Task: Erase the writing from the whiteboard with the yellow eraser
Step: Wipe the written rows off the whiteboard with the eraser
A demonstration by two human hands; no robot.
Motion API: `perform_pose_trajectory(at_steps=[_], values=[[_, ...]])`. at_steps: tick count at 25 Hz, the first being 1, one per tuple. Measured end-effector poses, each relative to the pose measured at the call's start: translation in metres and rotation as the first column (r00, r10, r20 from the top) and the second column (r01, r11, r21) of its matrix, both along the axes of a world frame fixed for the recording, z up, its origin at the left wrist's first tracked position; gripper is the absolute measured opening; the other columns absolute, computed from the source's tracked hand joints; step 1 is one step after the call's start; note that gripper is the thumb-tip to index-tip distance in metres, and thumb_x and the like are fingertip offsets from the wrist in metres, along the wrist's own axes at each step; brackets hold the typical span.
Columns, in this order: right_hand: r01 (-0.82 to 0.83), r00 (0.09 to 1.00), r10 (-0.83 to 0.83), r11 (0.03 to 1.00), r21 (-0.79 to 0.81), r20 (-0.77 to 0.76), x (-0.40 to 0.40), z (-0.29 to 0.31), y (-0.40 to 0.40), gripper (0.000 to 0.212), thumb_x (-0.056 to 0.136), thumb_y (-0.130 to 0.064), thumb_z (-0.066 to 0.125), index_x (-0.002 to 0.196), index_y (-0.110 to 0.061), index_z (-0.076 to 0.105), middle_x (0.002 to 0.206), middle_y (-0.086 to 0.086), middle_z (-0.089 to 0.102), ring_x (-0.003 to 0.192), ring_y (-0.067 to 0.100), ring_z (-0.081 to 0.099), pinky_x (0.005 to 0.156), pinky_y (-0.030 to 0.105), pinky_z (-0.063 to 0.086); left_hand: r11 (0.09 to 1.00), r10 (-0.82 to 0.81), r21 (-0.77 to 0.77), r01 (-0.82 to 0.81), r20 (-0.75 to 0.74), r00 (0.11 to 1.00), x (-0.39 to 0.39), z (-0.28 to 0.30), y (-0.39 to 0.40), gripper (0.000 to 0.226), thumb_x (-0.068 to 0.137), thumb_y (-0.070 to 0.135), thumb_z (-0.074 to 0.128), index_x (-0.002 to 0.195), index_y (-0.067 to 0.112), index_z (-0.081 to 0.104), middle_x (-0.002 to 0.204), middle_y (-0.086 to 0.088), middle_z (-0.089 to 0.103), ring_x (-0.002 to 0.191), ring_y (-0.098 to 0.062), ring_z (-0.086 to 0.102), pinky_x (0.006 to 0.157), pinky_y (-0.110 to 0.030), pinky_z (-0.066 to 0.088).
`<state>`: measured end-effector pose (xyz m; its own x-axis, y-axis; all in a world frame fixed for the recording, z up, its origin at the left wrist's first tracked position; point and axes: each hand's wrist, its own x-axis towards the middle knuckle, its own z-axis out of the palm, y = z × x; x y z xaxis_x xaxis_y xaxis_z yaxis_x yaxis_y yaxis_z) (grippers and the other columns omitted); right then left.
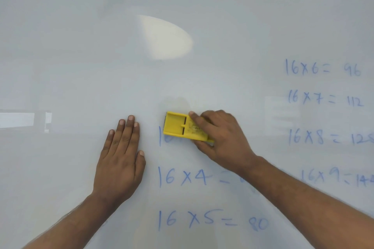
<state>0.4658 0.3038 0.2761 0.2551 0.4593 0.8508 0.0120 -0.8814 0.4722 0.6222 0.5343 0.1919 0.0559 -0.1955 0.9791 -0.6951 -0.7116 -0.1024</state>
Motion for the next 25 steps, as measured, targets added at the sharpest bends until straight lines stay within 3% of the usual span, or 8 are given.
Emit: perform_pose_trajectory(at_steps=[6, 13, 20, 25], values=[[0.002, 0.994, -0.024, 0.977, -0.215, -0.102, -0.013, -0.009, -0.024, 0.054, 0.091, -0.037, 0.063, 0.139, -0.014, 0.052, 0.110, 0.008, 0.062, 0.090, 0.028, 0.058, 0.079, 0.038, 0.046, 0.999, 0.019, 0.033, -0.020, 0.023, 1.000, 0.003, 0.012, 0.005, 0.063, 0.101, 0.029, 0.030, 0.159, 0.005, 0.019, 0.169, -0.008, 0.015, 0.157, -0.023, 0.013, 0.127, -0.044, 0.013], [-0.027, 0.999, 0.027, 1.000, -0.011, 0.019, 0.005, 0.019, 0.007, 0.056, 0.087, -0.035, 0.065, 0.137, -0.013, 0.053, 0.106, 0.009, 0.061, 0.087, 0.030, 0.054, 0.077, 0.038, 0.041, 0.999, 0.036, 0.009, -0.036, 0.037, 0.999, 0.005, 0.010, -0.001, 0.062, 0.102, 0.029, 0.029, 0.159, 0.005, 0.019, 0.169, -0.009, 0.016, 0.157, -0.023, 0.013, 0.127, -0.045, 0.014], [-0.006, 0.994, -0.019, 0.974, -0.224, -0.107, -0.009, -0.003, -0.012, 0.055, 0.088, -0.036, 0.065, 0.137, -0.016, 0.053, 0.109, 0.008, 0.062, 0.091, 0.028, 0.058, 0.080, 0.037, 0.046, 0.999, 0.032, 0.019, -0.033, 0.037, 0.999, 0.005, 0.012, 0.003, 0.063, 0.102, 0.032, 0.030, 0.159, 0.005, 0.020, 0.169, -0.009, 0.016, 0.157, -0.023, 0.014, 0.127, -0.043, 0.014], [0.018, 1.000, -0.018, 0.999, -0.033, 0.022, -0.008, 0.020, -0.008, 0.054, 0.086, -0.034, 0.067, 0.136, -0.014, 0.055, 0.105, 0.007, 0.062, 0.087, 0.029, 0.056, 0.078, 0.038, 0.043, 0.999, 0.042, 0.022, -0.043, 0.045, 0.998, 0.007, 0.010, 0.002, 0.063, 0.102, 0.031, 0.029, 0.159, 0.005, 0.019, 0.169, -0.008, 0.015, 0.157, -0.023, 0.013, 0.127, -0.043, 0.013]])
